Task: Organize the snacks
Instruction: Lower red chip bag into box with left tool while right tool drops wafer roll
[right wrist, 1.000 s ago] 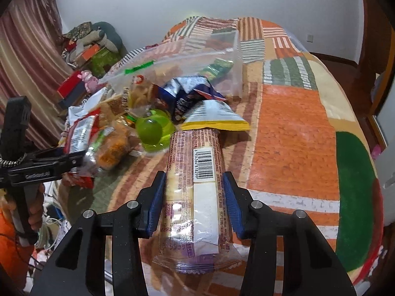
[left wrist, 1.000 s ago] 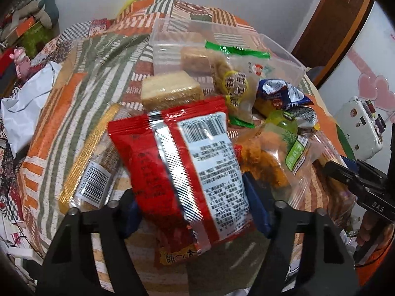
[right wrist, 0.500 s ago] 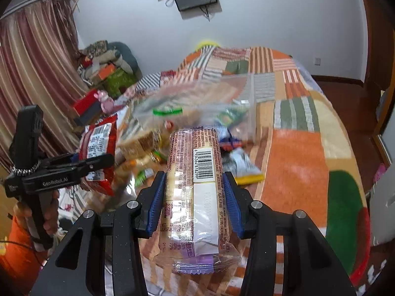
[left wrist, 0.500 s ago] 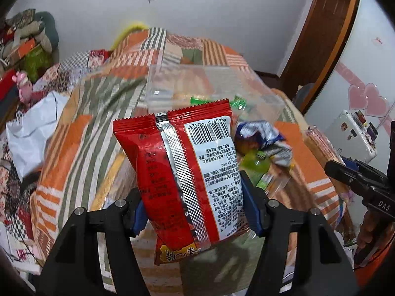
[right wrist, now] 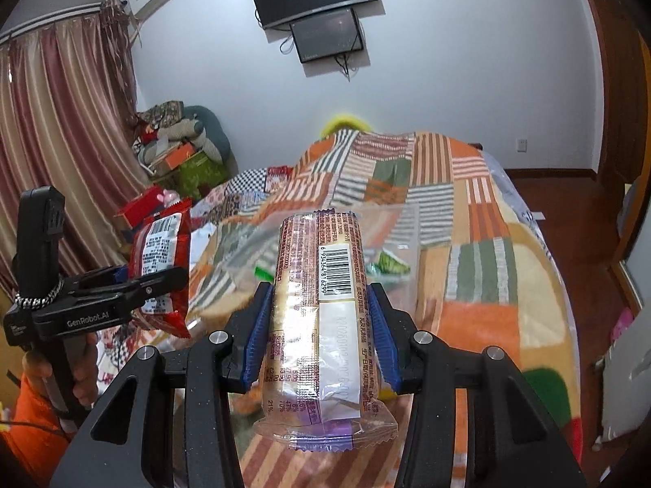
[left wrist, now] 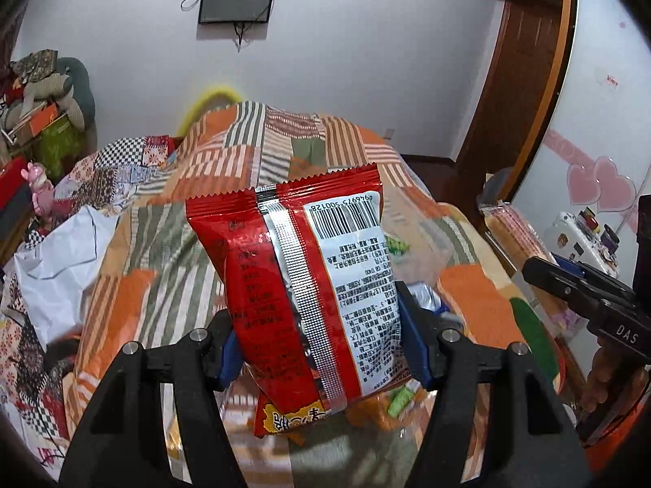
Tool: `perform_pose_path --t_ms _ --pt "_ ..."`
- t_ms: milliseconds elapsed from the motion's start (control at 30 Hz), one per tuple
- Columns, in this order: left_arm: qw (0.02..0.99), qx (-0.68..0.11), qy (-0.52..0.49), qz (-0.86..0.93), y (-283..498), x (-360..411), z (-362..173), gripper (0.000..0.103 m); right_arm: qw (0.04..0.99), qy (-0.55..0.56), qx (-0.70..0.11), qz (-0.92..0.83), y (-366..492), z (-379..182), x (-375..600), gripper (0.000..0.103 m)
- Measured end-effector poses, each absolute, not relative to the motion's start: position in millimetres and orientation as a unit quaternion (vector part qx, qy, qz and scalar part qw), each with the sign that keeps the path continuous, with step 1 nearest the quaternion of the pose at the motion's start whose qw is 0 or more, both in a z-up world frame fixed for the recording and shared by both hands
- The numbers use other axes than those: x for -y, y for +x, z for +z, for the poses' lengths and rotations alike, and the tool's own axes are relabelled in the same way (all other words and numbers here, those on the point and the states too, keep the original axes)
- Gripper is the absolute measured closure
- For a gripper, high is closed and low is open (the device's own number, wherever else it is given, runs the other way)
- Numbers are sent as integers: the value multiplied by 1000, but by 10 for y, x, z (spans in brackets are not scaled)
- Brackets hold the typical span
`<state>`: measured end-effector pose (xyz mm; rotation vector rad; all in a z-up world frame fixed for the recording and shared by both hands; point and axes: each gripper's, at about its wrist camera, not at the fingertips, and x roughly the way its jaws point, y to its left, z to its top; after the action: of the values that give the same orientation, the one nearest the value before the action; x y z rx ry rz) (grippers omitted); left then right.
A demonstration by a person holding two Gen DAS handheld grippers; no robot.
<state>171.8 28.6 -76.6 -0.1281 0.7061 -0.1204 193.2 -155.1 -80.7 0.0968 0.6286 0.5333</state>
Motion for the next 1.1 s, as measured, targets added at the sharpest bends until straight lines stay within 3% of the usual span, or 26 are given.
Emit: perform_pose_path --t_ms 533,1100 --pt "940 -334 -56 -43 2417 -463 -737 39 920 37 -285 267 2495 -729 1259 60" --pt "922 -378 -77 -21 3090 -700 -1140 39 900 16 -355 252 3169 -1121 932 61"
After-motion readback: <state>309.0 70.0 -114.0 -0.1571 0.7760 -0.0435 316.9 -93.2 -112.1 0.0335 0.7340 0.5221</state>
